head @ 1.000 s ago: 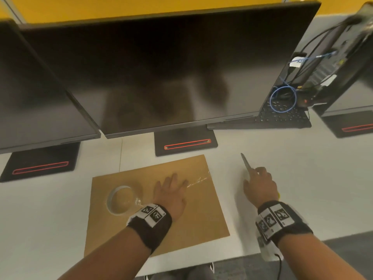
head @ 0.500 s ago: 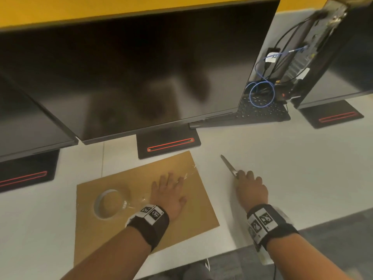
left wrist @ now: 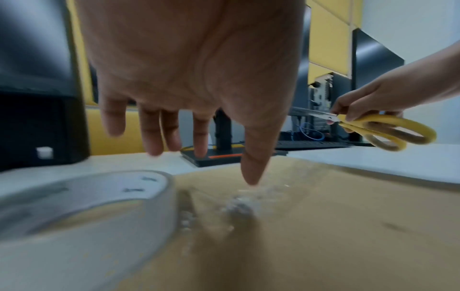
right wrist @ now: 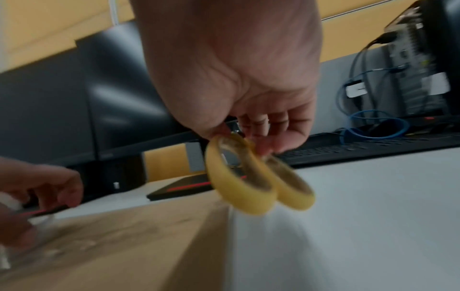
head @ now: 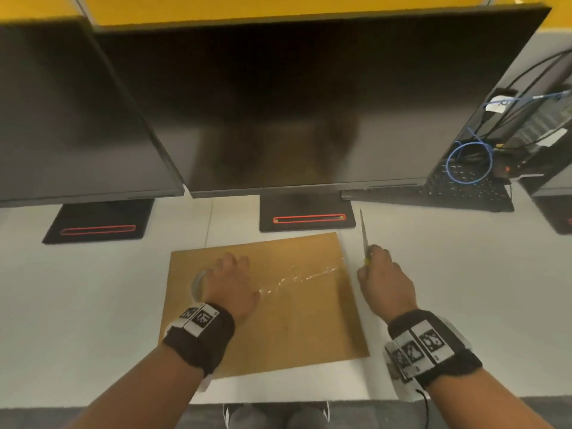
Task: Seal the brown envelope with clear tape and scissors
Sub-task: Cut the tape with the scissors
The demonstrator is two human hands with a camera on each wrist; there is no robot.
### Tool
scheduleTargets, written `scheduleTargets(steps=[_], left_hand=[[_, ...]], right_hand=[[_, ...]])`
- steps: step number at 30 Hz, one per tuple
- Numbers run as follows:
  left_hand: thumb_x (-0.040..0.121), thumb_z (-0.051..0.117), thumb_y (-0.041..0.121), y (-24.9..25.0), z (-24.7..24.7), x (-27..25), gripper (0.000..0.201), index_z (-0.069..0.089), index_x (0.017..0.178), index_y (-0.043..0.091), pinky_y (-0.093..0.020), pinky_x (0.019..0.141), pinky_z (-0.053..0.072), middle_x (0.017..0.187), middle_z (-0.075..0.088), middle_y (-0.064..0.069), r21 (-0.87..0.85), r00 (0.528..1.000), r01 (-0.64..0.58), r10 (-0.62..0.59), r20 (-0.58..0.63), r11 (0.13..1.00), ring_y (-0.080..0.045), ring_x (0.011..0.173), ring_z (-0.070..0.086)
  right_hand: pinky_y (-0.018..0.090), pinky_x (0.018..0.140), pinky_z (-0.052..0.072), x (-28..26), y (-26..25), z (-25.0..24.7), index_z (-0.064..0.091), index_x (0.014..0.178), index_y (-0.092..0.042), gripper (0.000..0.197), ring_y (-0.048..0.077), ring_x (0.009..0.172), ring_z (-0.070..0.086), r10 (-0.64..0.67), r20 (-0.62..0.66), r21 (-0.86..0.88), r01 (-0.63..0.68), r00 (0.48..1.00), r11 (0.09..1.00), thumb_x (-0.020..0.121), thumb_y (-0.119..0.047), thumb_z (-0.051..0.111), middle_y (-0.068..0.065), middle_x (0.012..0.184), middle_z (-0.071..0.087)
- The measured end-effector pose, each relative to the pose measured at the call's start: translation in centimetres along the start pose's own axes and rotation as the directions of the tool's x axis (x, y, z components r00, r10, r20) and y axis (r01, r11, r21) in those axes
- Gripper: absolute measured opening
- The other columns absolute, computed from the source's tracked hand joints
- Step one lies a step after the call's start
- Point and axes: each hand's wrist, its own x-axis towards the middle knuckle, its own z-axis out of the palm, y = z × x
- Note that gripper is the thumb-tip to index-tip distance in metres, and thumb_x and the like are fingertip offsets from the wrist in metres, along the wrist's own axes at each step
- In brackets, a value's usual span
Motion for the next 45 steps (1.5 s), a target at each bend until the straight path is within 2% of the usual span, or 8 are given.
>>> scheduleTargets(steps=[4,8,11,16,20,25,32,45], left_hand=[[0.080,0.059,0.039,-3.5,0.1,-0.6,0.058,0.035,0.130,0.024,-0.038,0.089,0.047,0.125,0.044,-0.006,-0.128,0.991,0.038,-0.020,0.135,0.991,-0.027,0.114,0.050],[0.089,0.051,0.023,-4.9,1.6,-1.2,0.059,0.029,0.143,0.031,-0.039,0.098,0.043,0.137,0.044,-0.003,-0.305,0.990,-0.007,0.049,0.130,0.952,-0.029,0.129,0.043],[0.092,0.044,0.019,-5.5,2.7,-1.2,0.060,0.023,0.146,0.035,-0.039,0.096,0.046,0.131,0.051,-0.003,-0.273,0.990,-0.066,0.098,0.105,0.960,-0.031,0.128,0.044],[0.092,0.043,0.018,-6.1,4.0,-1.0,0.046,0.042,0.136,0.031,-0.032,0.091,0.044,0.121,0.057,-0.002,-0.276,0.978,-0.186,0.204,0.037,0.943,-0.023,0.112,0.053],[0.092,0.040,0.021,-5.8,3.7,-0.8,0.033,0.053,0.122,0.020,-0.034,0.092,0.043,0.111,0.059,-0.004,-0.306,0.959,-0.281,0.281,-0.046,0.910,-0.023,0.100,0.056],[0.079,0.011,0.044,-5.8,3.9,-0.4,0.055,0.058,0.096,0.020,-0.040,0.095,0.041,0.087,0.062,0.001,-0.227,0.956,-0.294,0.281,-0.085,0.929,-0.021,0.085,0.057],[0.098,0.039,0.024,-5.9,4.1,-0.3,0.020,0.056,0.102,0.015,-0.038,0.085,0.045,0.096,0.057,-0.003,-0.301,0.960,-0.277,0.274,-0.051,0.912,-0.021,0.086,0.056],[0.098,0.038,0.020,-5.4,4.6,-0.1,0.014,0.051,0.097,0.015,-0.036,0.078,0.044,0.088,0.047,0.000,-0.369,0.961,-0.265,0.273,-0.031,0.891,-0.022,0.082,0.051]], right_hand=[[0.034,0.070,0.040,-0.9,-4.5,-0.1,0.037,0.125,-0.016,0.029,0.027,0.083,0.053,-0.126,0.200,0.205,0.085,0.972,0.975,0.096,-0.022,0.035,0.007,0.107,0.055],[0.037,0.082,0.048,-1.6,-6.6,2.7,0.040,0.123,-0.020,0.025,0.020,0.091,0.057,-0.268,0.394,0.412,0.091,0.879,0.907,0.098,-0.024,0.036,0.003,0.107,0.057],[0.032,0.095,0.042,-1.3,-6.9,4.8,0.052,0.117,-0.026,0.025,0.018,0.105,0.055,-0.276,0.486,0.432,0.047,0.829,0.901,0.099,-0.032,0.036,-0.003,0.114,0.059],[0.030,0.104,0.037,-1.0,-6.0,5.7,0.049,0.130,-0.040,0.044,0.020,0.118,0.049,-0.298,0.544,0.353,0.109,0.784,0.929,0.089,-0.026,0.046,0.000,0.125,0.049],[0.030,0.093,0.042,-1.0,-5.4,4.9,0.047,0.134,-0.030,0.057,0.024,0.107,0.052,-0.386,0.450,0.123,0.372,0.805,0.920,0.083,-0.007,0.051,0.004,0.116,0.049],[0.031,0.059,0.047,-0.8,-4.7,4.7,0.066,0.102,-0.034,0.060,0.022,0.070,0.060,-0.528,0.347,-0.171,0.606,0.775,0.777,0.048,-0.008,0.059,-0.004,0.078,0.055],[0.026,0.055,0.047,-0.8,-5.7,4.7,0.067,0.094,-0.039,0.063,0.016,0.061,0.059,-0.554,0.402,-0.257,0.670,0.729,0.696,0.037,-0.014,0.064,-0.007,0.071,0.054],[0.021,0.042,0.043,-0.3,-6.7,5.9,0.072,0.084,-0.040,0.065,0.012,0.048,0.059,-0.518,0.471,-0.292,0.680,0.714,0.672,0.025,-0.012,0.080,-0.012,0.063,0.061]])
